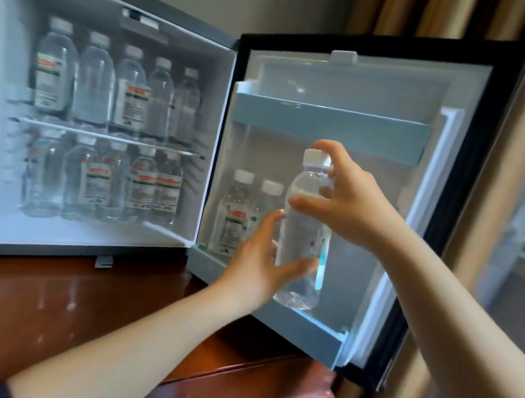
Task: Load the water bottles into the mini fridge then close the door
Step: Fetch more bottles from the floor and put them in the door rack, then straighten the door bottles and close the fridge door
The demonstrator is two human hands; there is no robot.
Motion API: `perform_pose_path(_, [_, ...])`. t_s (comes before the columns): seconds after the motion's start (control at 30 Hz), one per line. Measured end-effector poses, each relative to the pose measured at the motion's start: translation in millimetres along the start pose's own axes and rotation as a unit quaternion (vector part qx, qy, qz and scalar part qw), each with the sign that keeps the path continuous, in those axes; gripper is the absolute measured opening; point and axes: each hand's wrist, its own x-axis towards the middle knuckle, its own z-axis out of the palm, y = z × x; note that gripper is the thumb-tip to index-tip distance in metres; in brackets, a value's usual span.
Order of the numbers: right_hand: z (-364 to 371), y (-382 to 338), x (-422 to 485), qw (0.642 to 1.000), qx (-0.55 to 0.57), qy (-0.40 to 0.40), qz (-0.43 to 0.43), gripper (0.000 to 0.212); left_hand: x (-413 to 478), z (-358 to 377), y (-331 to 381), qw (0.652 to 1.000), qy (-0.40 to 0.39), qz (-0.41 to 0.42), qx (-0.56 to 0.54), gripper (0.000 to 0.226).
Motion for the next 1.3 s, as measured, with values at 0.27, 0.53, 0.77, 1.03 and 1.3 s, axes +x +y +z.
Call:
perform_pose_path(0.27, [-10, 23, -22, 0.991, -0.131, 0.019, -0.031, 0.071, -3, 45, -1, 0.999, 0.011, 0.006, 0.047, 0.073])
perform_pose_path(0.53, [12, 42, -39, 0.99, -0.128, 0.063, 0.007, 0.071, -12, 74, -29, 0.957, 0.129, 0.131, 0.223, 0.085])
perform_pose_path(0.77, [25, 53, -40, 0.983, -0.161, 0.077, 0.05, 0.051, -10, 81, -55, 0.942, 0.099, 0.141, 0.287, 0.078])
perform_pose_path(1.03, [30, 53, -26, 0.923, -0.368, 0.105, -0.028, 0.029, -15, 45, -53, 0.937, 0.026, 0.145, 0.317, 0.065])
perform_pose_path(1.3, [44, 17, -7, 0.942, -0.309, 0.094, -0.084, 0.017, -1, -54, -24, 0.956, -0.009, 0.099, 0.276, 0.029])
